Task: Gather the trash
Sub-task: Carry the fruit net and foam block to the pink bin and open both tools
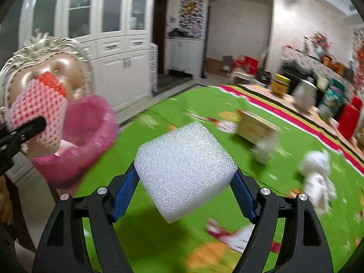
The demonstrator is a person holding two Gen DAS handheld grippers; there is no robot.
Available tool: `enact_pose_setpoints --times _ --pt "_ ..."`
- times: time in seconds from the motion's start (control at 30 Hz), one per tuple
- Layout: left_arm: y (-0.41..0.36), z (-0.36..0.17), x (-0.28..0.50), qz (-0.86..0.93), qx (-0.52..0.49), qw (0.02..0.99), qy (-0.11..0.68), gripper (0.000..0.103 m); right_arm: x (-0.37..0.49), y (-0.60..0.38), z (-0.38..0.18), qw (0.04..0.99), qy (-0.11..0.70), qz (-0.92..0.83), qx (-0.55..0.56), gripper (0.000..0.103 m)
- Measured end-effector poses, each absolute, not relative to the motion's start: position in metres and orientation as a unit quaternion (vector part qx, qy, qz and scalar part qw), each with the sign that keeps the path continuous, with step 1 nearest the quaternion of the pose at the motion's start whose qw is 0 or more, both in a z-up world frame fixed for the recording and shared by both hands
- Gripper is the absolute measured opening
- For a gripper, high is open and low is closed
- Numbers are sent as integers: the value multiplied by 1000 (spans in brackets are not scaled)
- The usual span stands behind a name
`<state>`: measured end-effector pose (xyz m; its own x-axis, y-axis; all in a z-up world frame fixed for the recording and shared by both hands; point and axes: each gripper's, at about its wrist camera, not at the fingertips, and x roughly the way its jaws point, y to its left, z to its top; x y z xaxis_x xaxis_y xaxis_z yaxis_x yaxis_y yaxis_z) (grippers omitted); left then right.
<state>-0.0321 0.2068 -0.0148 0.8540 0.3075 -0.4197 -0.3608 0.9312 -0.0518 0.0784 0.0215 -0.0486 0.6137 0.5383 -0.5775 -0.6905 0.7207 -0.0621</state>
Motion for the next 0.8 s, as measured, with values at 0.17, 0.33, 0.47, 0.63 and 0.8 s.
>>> enact_pose_setpoints --times 0.17,0.33,0.47,0.63,0.8 --pt "275 -26 -37 208 -80 948 229 48 60 82 -43 866 253 402 -156 74" --pt "322 -46 -34 224 -95 936 255 48 47 133 -38 844 242 448 -165 75" --pt "341 -63 -30 234 -104 929 268 52 47 162 -41 833 245 468 -166 75" --pt "359 -80 -39 257 -116 921 267 75 53 188 -47 814 261 498 -143 88" --pt "353 -80 -53 263 -91 925 259 95 54 183 -44 817 260 499 -127 88"
